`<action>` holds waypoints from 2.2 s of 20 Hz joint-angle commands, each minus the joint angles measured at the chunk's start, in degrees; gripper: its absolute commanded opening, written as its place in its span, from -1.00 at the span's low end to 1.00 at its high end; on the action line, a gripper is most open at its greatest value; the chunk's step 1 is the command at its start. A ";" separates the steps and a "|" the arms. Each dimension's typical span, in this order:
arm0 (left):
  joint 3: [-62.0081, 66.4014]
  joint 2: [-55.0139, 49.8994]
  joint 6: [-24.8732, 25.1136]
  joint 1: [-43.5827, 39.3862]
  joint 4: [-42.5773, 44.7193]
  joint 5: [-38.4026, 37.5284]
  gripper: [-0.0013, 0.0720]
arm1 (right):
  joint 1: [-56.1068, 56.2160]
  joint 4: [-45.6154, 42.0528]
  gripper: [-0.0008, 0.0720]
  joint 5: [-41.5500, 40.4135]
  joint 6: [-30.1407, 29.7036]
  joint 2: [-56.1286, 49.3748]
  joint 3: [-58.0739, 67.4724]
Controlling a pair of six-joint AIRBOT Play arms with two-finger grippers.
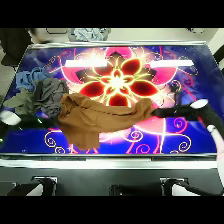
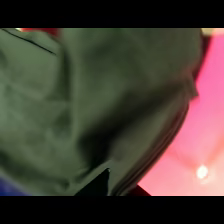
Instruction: Fold the shirts.
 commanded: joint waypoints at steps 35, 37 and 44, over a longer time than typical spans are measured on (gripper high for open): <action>16.20 -29.38 -1.29 -0.79 -20.94 18.03 -0.87 | -4.57 -2.49 -0.84 -14.69 17.20 -4.92 1.99; 16.22 -29.27 -1.53 -1.03 -21.24 15.87 -0.60 | -4.74 -2.36 -0.42 -14.21 15.34 -4.37 2.60; 19.98 -20.70 0.87 11.47 -8.24 -15.02 0.68 | -19.37 -29.79 0.74 14.01 10.80 4.96 19.50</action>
